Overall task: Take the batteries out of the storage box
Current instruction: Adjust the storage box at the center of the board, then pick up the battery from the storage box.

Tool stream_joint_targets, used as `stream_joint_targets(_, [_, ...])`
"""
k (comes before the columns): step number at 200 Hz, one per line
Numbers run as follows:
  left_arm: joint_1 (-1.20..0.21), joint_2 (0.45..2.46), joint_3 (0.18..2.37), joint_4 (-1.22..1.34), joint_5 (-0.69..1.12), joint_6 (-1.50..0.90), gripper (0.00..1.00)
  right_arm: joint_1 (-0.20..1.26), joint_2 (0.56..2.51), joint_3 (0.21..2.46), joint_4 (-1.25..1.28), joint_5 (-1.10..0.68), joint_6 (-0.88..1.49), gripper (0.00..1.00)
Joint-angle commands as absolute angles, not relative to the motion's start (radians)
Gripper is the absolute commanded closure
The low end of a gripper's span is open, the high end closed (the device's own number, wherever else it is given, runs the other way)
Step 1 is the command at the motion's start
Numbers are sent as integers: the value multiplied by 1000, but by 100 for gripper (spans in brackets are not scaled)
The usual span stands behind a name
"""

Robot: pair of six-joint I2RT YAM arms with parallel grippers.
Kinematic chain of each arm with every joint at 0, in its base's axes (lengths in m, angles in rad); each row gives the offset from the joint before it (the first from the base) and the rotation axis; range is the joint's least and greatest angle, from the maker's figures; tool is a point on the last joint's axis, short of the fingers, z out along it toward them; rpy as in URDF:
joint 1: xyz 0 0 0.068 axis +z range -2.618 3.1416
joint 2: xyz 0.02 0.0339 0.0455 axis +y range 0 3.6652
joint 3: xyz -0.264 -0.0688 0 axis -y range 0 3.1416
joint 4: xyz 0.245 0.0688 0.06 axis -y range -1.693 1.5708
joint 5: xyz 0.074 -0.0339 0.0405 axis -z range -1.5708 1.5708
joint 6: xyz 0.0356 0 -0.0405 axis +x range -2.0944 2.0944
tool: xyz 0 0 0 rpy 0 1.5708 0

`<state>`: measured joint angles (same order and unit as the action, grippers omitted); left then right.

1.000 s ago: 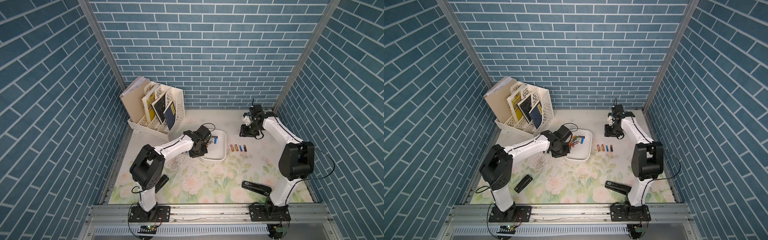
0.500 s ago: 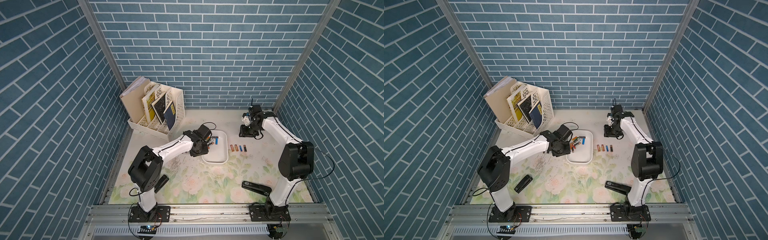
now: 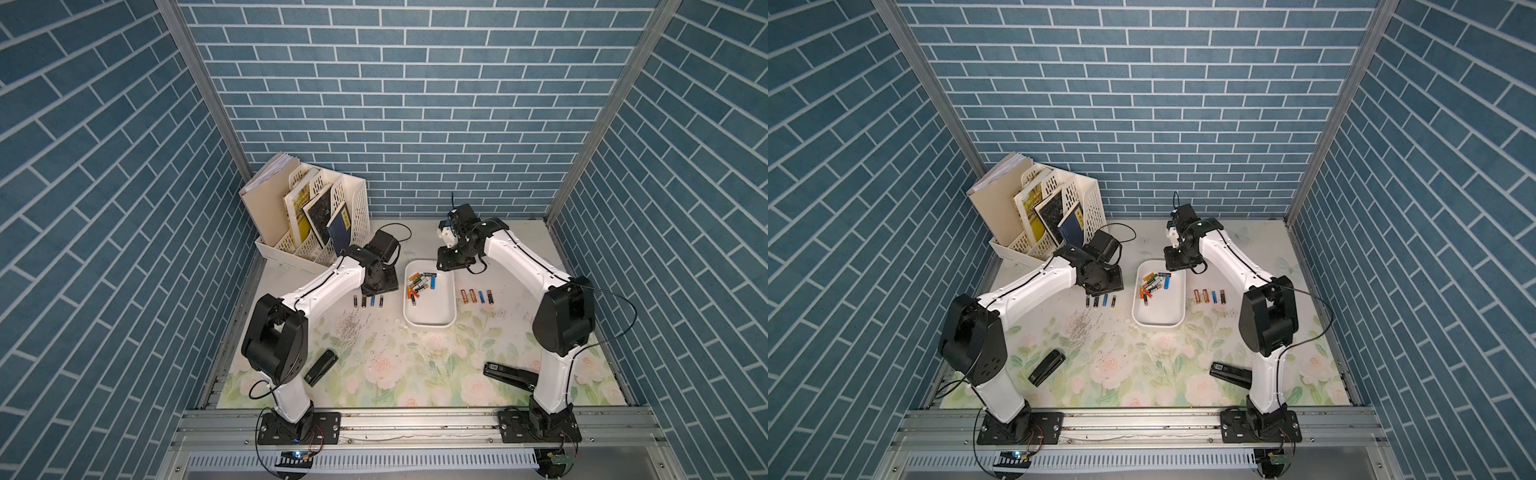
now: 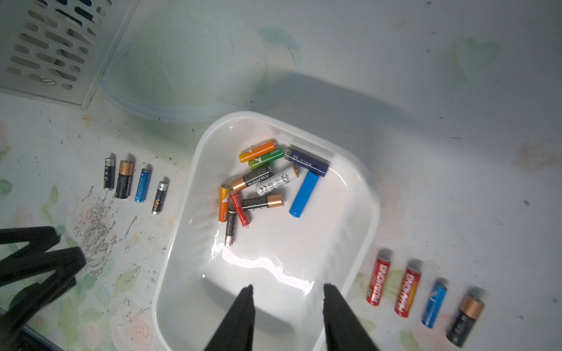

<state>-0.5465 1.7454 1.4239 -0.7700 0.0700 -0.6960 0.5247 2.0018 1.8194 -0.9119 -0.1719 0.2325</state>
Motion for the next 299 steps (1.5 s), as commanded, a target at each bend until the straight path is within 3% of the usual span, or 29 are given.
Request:
stream_joint_targets(1, [-538, 1730, 1396, -789, 90, -631, 46, 535, 2096, 1881, -910, -144, 295, 59])
stream_joint_targets(79, [-528, 1773, 1365, -768, 120, -577, 46, 561, 2296, 2015, -946, -41, 338, 60])
stream_joint_targets(299, [-522, 1759, 1365, -780, 107, -543, 48, 586, 2346, 1929, -919, -33, 327, 74])
